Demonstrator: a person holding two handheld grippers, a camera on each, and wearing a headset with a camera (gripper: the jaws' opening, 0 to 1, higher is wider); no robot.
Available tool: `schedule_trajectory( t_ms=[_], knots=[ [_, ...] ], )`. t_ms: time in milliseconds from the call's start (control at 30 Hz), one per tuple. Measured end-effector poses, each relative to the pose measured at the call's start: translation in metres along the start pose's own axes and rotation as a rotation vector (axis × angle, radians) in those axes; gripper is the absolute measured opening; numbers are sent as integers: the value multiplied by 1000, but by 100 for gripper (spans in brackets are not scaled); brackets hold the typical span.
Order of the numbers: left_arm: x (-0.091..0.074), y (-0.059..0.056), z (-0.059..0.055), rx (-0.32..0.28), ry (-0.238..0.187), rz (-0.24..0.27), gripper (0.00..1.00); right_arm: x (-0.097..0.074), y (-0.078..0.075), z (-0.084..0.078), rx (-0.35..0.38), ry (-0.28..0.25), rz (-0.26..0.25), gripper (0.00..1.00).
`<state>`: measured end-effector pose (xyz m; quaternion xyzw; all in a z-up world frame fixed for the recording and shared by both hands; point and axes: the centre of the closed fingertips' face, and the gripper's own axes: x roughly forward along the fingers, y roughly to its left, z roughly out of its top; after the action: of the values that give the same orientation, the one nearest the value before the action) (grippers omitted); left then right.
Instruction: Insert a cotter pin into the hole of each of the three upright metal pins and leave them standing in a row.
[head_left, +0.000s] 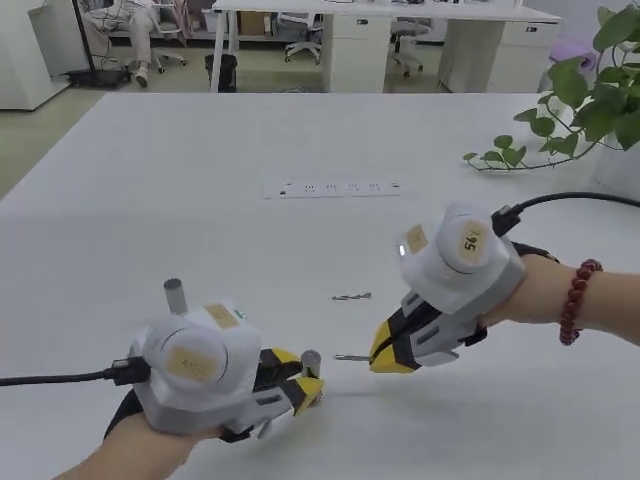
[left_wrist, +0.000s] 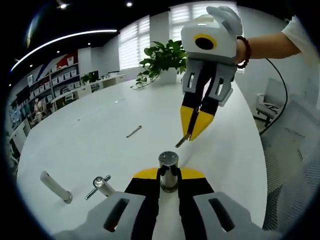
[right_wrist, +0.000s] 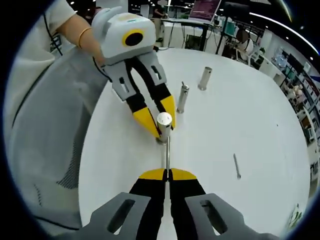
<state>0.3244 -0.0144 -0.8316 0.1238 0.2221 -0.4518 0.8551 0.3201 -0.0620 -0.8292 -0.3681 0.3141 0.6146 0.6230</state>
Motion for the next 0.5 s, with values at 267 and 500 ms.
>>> schedule_trajectory(
  t_ms=[267, 500],
  knots=[
    [2, -1, -2, 6, -10, -54, 11, 5, 0, 5, -72, 22, 25, 3],
    [3, -3, -3, 19, -8, -78, 11, 6, -3, 9, -108, 26, 29, 3]
  ],
)
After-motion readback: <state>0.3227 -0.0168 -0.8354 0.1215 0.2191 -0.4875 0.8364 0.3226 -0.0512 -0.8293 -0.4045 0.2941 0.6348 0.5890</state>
